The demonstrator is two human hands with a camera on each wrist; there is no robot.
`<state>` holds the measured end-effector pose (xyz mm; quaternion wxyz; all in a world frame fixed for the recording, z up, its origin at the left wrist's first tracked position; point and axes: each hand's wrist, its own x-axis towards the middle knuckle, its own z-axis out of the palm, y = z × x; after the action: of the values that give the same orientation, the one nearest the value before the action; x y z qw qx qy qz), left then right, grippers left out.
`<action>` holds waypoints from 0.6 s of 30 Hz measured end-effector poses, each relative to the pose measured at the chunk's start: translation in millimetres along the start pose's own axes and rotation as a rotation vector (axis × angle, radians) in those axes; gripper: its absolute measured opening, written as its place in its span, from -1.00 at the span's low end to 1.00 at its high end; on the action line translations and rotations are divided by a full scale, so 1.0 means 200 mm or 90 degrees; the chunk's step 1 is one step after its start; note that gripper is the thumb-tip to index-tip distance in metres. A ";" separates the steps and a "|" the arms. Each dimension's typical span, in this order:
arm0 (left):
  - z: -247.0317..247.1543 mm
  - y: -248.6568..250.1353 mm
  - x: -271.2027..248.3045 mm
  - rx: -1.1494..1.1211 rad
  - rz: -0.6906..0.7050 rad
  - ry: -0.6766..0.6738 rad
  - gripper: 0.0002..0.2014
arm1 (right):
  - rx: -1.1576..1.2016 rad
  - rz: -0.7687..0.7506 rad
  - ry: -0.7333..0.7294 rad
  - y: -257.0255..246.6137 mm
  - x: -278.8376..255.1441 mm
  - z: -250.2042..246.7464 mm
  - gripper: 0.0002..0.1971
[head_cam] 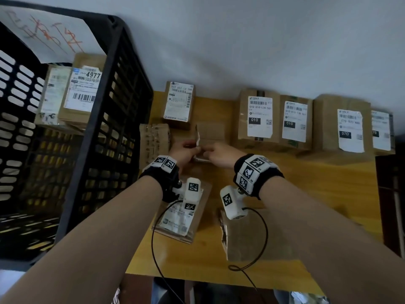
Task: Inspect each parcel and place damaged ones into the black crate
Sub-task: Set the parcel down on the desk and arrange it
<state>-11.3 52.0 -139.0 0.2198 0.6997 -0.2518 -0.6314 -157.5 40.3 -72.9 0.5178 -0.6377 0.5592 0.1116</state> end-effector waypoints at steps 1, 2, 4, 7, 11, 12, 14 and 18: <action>0.00 0.00 0.00 -0.007 0.000 -0.005 -0.60 | 0.049 -0.003 0.028 0.01 -0.02 -0.01 -0.65; 0.00 0.01 0.00 -0.016 0.001 -0.010 -0.60 | 0.104 -0.003 0.081 0.02 -0.04 -0.01 -0.66; 0.00 0.01 0.00 -0.028 -0.004 -0.018 -0.61 | 0.189 0.010 0.232 0.05 -0.06 -0.03 -0.65; 0.00 0.01 -0.02 -0.033 -0.015 -0.030 -0.69 | 0.234 0.052 0.276 0.07 -0.06 -0.02 -0.56; 0.01 0.06 -0.07 -0.036 -0.013 -0.025 -0.80 | 0.307 0.071 0.257 0.09 -0.03 0.05 -0.48; 0.00 0.06 -0.07 -0.040 -0.002 -0.014 -0.80 | 0.340 0.071 0.261 0.10 -0.03 0.06 -0.49; 0.00 0.07 -0.07 -0.041 0.040 0.027 -0.83 | 0.417 0.095 0.249 0.11 -0.03 0.07 -0.51; 0.00 0.06 -0.08 -0.003 0.084 0.092 -0.53 | 0.486 0.109 0.187 0.10 -0.04 0.07 -0.61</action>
<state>-13.8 52.8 -120.2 0.2799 0.7247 -0.2793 -0.5644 -170.5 59.1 -83.0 0.6204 -0.3603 0.6795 -0.1532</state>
